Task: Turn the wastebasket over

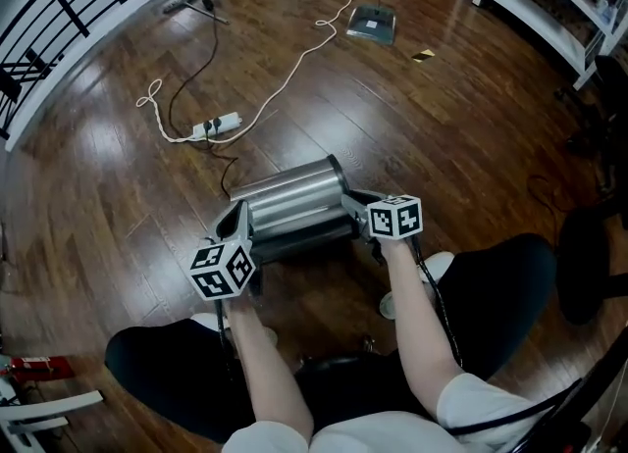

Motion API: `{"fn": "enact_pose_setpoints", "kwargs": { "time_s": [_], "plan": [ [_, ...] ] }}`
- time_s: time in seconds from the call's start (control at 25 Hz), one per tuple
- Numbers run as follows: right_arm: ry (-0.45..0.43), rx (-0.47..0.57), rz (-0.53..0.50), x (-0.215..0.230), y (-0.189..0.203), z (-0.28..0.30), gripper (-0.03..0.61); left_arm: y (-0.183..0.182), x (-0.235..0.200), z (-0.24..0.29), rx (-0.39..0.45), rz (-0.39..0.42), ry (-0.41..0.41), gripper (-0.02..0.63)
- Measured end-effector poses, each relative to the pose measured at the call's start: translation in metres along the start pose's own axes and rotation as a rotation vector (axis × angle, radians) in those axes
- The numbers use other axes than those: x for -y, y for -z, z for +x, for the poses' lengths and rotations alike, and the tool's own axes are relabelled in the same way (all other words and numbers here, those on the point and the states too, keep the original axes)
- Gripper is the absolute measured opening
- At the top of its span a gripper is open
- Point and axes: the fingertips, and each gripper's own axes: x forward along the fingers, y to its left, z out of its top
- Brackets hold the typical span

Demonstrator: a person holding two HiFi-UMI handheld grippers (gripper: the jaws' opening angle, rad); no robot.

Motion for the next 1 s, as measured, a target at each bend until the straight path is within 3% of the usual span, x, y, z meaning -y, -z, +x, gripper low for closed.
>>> {"fn": "enact_pose_setpoints", "kwargs": {
  "time_s": [0.08, 0.16, 0.24, 0.28, 0.36, 0.4, 0.44, 0.48, 0.52, 0.76, 0.88, 1.0],
  "plan": [
    [0.013, 0.036, 0.022, -0.004, 0.002, 0.001, 0.063, -0.005, -0.021, 0.001, -0.083, 0.141, -0.12, 0.015],
    [0.036, 0.01, -0.009, -0.002, 0.005, -0.001, 0.066, 0.016, -0.061, -0.008, -0.158, 0.137, -0.254, 0.015],
    [0.026, -0.017, -0.019, -0.001, 0.008, -0.001, 0.066, 0.058, -0.092, -0.018, -0.218, -0.011, -0.304, 0.021],
    [0.015, -0.021, -0.011, -0.003, 0.01, -0.001, 0.066, 0.083, -0.096, -0.019, -0.237, -0.118, -0.282, 0.099],
    [-0.004, -0.02, 0.005, -0.006, 0.013, -0.003, 0.066, 0.124, -0.087, -0.012, -0.237, -0.346, -0.176, 0.363],
    [-0.007, -0.021, 0.008, -0.007, 0.014, -0.005, 0.066, 0.135, -0.079, -0.007, -0.222, -0.425, -0.122, 0.422],
    [-0.01, -0.022, 0.009, -0.007, 0.015, -0.005, 0.066, 0.14, -0.07, -0.001, -0.199, -0.461, -0.078, 0.386],
    [-0.013, -0.018, 0.012, -0.008, 0.015, -0.006, 0.066, 0.14, -0.063, 0.002, -0.177, -0.458, -0.047, 0.281],
    [-0.012, -0.009, 0.015, -0.008, 0.015, -0.007, 0.066, 0.138, -0.059, 0.004, -0.166, -0.428, -0.034, 0.234],
    [0.159, 0.032, 0.062, 0.036, 0.013, -0.032, 0.067, 0.078, -0.008, 0.009, -0.183, -0.069, 0.013, 0.167],
    [0.168, 0.042, 0.216, 0.055, 0.03, -0.042, 0.069, 0.037, 0.034, 0.014, -0.168, 0.117, 0.064, 0.141],
    [0.252, 0.069, 0.405, 0.072, 0.068, -0.044, 0.071, 0.019, 0.08, 0.022, -0.165, 0.271, 0.131, 0.114]
  ]
}}
